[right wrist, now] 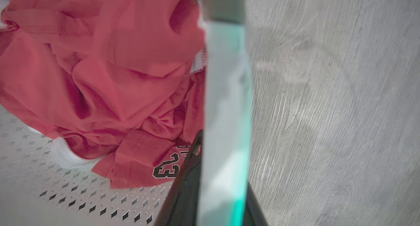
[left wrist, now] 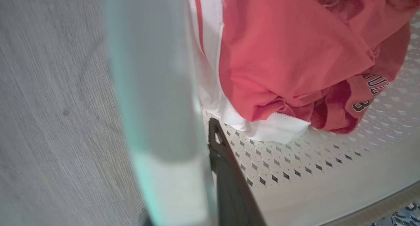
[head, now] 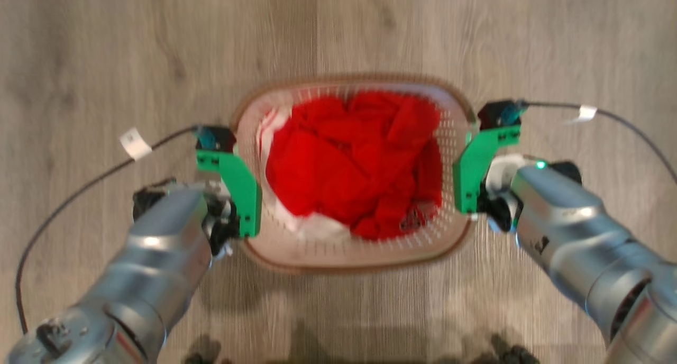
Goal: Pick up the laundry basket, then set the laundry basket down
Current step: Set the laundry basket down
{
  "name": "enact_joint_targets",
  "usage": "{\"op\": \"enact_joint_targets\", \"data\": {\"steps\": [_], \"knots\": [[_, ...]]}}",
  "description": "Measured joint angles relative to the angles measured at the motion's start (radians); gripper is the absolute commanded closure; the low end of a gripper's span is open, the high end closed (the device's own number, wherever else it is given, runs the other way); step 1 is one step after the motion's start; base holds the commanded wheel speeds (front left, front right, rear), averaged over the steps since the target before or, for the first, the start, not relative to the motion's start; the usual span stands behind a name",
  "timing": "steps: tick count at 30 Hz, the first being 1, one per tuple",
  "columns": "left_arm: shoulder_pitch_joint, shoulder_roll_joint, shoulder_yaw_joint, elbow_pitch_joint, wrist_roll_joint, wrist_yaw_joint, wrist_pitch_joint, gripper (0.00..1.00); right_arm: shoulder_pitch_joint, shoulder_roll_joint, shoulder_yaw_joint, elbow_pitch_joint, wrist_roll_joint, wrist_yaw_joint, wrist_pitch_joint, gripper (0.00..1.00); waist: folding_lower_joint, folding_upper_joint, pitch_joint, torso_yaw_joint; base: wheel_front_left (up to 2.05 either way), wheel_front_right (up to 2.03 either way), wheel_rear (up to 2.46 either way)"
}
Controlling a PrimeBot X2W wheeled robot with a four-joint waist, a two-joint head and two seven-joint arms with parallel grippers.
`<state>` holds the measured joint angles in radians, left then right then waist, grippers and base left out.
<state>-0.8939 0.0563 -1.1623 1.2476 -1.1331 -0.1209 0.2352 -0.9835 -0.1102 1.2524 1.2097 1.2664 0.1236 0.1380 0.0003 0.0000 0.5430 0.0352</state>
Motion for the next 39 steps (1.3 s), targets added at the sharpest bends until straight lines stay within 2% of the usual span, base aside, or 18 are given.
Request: {"op": "enact_joint_targets", "data": {"steps": [8,16,39], "knots": [[-0.059,0.001,-0.019,-0.01,0.006,0.009,-0.072,1.0,-0.06,-0.001,-0.012,0.016,0.0,0.0,-0.065,1.0,-0.0001,0.0,0.167,-0.001,0.0,0.0,0.0],[-0.101,0.001,-0.038,-0.023,0.023,0.043,-0.162,1.0,-0.1,0.001,-0.013,0.036,-0.016,0.0,-0.141,1.0,-0.0002,0.0002,0.278,-0.004,0.0,0.0,0.0],[-0.118,0.002,-0.085,-0.035,-0.007,0.061,-0.166,1.0,-0.123,0.01,-0.008,0.066,-0.026,0.0,-0.168,1.0,-0.0005,0.0002,0.352,0.004,0.0,0.0,0.0]]}}
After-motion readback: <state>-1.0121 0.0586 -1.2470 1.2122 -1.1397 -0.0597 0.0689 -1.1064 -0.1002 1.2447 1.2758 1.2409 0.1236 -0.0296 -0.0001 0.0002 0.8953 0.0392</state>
